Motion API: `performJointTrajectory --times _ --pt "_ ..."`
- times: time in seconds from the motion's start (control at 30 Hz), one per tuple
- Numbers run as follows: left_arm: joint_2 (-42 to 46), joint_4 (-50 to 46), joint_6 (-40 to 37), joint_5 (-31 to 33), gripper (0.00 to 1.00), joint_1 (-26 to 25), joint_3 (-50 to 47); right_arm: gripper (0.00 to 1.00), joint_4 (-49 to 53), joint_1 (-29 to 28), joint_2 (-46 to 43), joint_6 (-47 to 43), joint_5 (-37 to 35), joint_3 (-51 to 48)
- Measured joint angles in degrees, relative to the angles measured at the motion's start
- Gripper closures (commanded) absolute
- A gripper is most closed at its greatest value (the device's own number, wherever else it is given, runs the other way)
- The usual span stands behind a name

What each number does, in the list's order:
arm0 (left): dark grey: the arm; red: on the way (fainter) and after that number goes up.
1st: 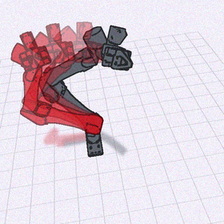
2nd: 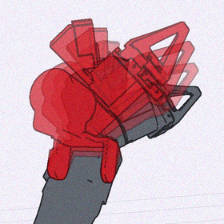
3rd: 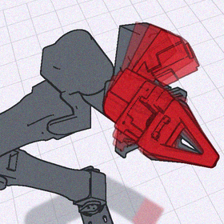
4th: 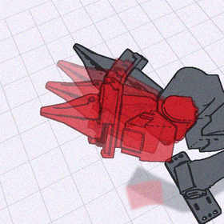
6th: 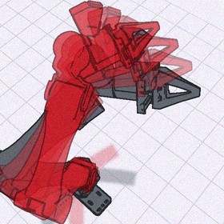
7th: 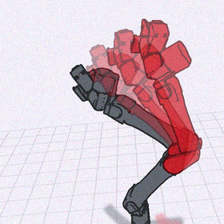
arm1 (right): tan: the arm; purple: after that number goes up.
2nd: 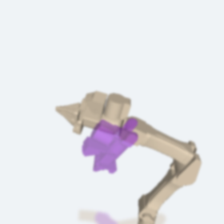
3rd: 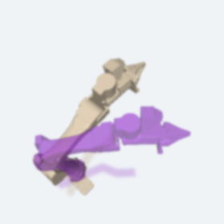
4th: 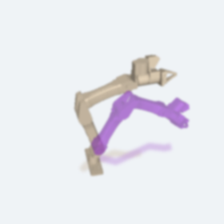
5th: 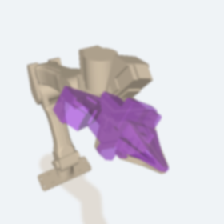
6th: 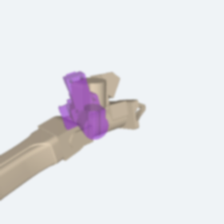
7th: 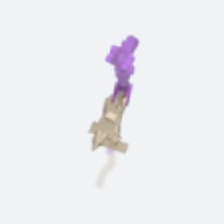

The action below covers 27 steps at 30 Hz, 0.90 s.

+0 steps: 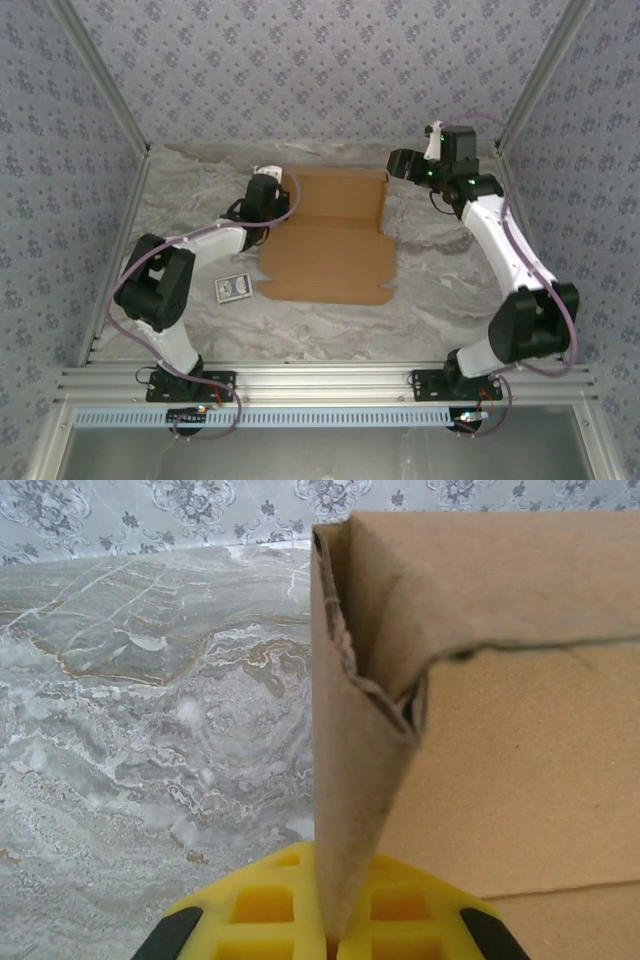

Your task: Fold the paper box

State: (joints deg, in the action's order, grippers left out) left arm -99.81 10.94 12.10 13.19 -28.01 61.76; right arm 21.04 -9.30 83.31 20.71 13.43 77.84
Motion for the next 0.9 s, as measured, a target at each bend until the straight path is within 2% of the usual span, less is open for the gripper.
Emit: performJointTrajectory --times 0.17,0.43,0.7,0.9 --pt "2.84 -12.76 0.46 -4.85 1.0 1.51 5.22 0.23 1.51 -0.63 -6.05 -2.14 -2.54 -2.51" --pt "2.71 -32.2 -1.11 -16.59 1.0 7.3 14.05 0.22 5.64 -3.37 -6.62 -5.14 -3.15 -4.63" --pt "-4.48 -46.8 -7.06 -24.41 1.0 7.63 23.71 0.21 7.54 -9.79 -4.5 -12.2 -4.26 -4.09" --pt "-10.23 -54.55 -11.37 -26.08 1.0 7.65 28.57 0.21 7.96 -10.99 0.0 -16.79 -4.31 -2.1"
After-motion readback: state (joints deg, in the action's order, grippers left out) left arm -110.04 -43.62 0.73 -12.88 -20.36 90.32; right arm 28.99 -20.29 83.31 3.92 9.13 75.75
